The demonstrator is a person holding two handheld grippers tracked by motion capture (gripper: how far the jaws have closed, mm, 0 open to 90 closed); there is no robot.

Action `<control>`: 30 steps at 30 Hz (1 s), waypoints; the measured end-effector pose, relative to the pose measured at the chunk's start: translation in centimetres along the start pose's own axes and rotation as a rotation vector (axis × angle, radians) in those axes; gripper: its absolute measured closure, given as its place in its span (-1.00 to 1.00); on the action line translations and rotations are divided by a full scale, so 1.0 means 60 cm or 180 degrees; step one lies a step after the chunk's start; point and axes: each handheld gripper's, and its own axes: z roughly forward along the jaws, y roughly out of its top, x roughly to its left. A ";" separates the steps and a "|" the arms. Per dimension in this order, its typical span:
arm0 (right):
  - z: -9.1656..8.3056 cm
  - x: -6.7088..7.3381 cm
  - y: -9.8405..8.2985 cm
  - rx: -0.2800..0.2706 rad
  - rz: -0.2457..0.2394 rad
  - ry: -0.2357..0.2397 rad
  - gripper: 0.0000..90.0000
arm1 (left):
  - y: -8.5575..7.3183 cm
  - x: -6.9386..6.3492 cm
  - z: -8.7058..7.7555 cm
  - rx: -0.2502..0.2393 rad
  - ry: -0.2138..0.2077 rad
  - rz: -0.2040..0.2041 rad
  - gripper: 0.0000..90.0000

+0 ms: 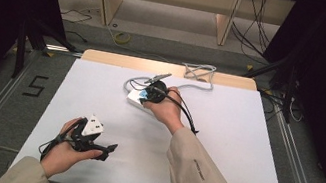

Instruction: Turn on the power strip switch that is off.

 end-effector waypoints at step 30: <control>-0.108 -0.030 -0.067 -0.0150 -0.0011 -0.0131 0.20 | -0.001 -0.001 0.002 0.0026 0.0017 -0.0027 -0.65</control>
